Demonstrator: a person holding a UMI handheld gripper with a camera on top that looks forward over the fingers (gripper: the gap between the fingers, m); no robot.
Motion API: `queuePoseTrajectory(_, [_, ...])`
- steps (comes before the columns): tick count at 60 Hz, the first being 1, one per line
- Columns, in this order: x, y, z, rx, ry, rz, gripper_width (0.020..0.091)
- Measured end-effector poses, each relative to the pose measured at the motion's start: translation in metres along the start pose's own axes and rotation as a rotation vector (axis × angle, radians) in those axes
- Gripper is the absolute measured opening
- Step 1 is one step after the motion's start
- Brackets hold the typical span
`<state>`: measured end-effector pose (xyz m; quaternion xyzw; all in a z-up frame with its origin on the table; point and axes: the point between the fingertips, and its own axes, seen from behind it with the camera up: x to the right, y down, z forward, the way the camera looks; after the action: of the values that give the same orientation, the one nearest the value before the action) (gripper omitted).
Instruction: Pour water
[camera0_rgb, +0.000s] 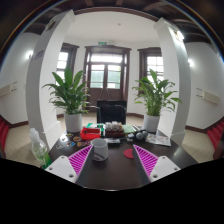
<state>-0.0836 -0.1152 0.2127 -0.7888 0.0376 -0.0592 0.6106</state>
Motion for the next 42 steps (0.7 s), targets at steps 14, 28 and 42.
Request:
queuePoseTrajectory(14, [-0.118,0.058,-0.020,0.022,-0.247,-0.055,0.0778])
queuePoseTrajectory(28, [-0.241,0.098,-0.027,0.038,-0.496,-0.021,0.0781])
queuePoseTrajectory(42, [-0.291,0.096,0.022,0.051,-0.517,-0.028,0.0783])
